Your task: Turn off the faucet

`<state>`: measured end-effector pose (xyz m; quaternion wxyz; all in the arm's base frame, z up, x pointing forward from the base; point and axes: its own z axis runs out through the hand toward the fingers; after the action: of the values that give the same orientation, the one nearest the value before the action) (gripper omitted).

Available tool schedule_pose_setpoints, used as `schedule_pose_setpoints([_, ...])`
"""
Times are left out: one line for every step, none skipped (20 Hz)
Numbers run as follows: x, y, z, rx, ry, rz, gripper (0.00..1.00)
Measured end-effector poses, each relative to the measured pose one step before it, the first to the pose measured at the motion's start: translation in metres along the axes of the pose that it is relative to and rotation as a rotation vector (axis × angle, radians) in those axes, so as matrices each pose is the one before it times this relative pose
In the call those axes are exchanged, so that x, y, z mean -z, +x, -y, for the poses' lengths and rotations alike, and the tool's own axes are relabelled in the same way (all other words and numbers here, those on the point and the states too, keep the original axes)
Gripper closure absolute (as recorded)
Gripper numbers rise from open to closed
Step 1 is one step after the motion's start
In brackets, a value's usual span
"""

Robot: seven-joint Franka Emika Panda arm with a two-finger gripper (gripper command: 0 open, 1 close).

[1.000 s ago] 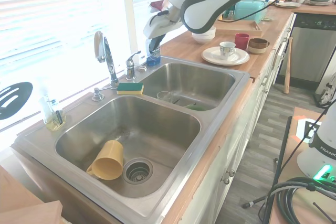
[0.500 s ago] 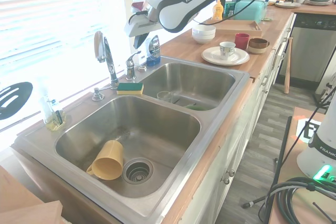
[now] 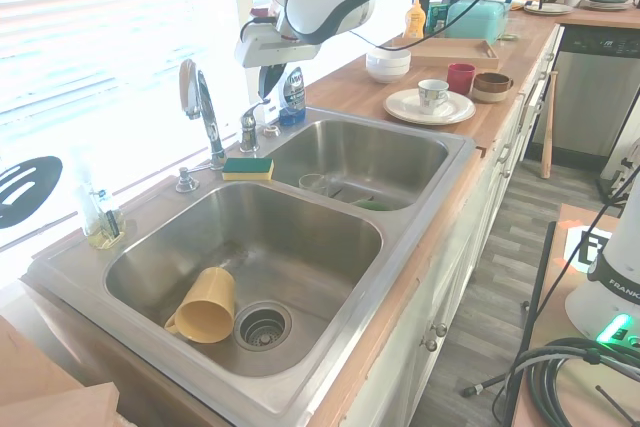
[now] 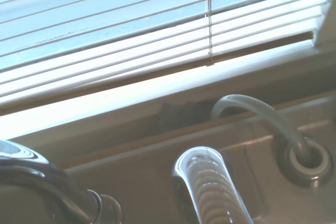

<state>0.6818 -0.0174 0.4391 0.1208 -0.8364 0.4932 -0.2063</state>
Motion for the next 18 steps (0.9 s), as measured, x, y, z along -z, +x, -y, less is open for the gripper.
schedule_pose_setpoints([-0.00105, 0.00034, -0.00034, 0.00242, -0.00631, 0.00708, 1.00])
schedule_pose_setpoints([-0.00149, -0.00008, -0.00022, 0.00446, -0.00863, 0.01243, 1.00])
schedule_pose_setpoints([-0.00171, -0.00061, -0.00092, 0.00455, -0.01376, 0.01606, 1.00])
schedule_pose_setpoints([-0.00145, -0.00055, -0.00075, 0.00448, -0.01206, 0.01180, 1.00])
schedule_pose_setpoints([-0.00141, -0.00034, -0.00065, 0.00293, -0.00797, 0.00897, 1.00])
schedule_pose_setpoints([-0.00105, -0.00020, -0.00101, 0.00233, -0.00572, 0.00737, 1.00])
schedule_pose_setpoints([-0.00011, 0.00027, -0.00038, 0.00133, -0.00027, 0.00288, 1.00])
schedule_pose_setpoints([-0.00021, 0.00032, -0.00042, 0.00140, 0.00005, 0.00283, 1.00])
schedule_pose_setpoints([-0.00020, 0.00017, -0.00036, 0.00149, -0.00092, 0.00178, 1.00])
schedule_pose_setpoints([-0.00026, 0.00000, -0.00030, 0.00178, -0.00098, 0.00148, 1.00])
schedule_pose_setpoints([-0.00034, -0.00008, -0.00031, 0.00185, -0.00017, 0.00158, 1.00])
schedule_pose_setpoints([-0.00038, -0.00017, -0.00030, 0.00224, -0.00019, 0.00138, 1.00])
schedule_pose_setpoints([-0.00023, -0.00015, -0.00017, 0.00272, -0.00015, 0.00084, 1.00])
schedule_pose_setpoints([-0.00013, -0.00015, -0.00007, 0.00279, -0.00039, 0.00095, 1.00])
schedule_pose_setpoints([-0.00010, -0.00019, -0.00011, 0.00282, -0.00133, 0.00153, 1.00])
schedule_pose_setpoints([0.00003, -0.00021, -0.00012, 0.00243, -0.00171, 0.00165, 1.00])
schedule_pose_setpoints([0.00025, -0.00027, -0.00026, 0.00271, -0.00315, 0.00251, 1.00])
schedule_pose_setpoints([0.00047, -0.00031, -0.00033, 0.00176, -0.00411, 0.00323, 1.00])
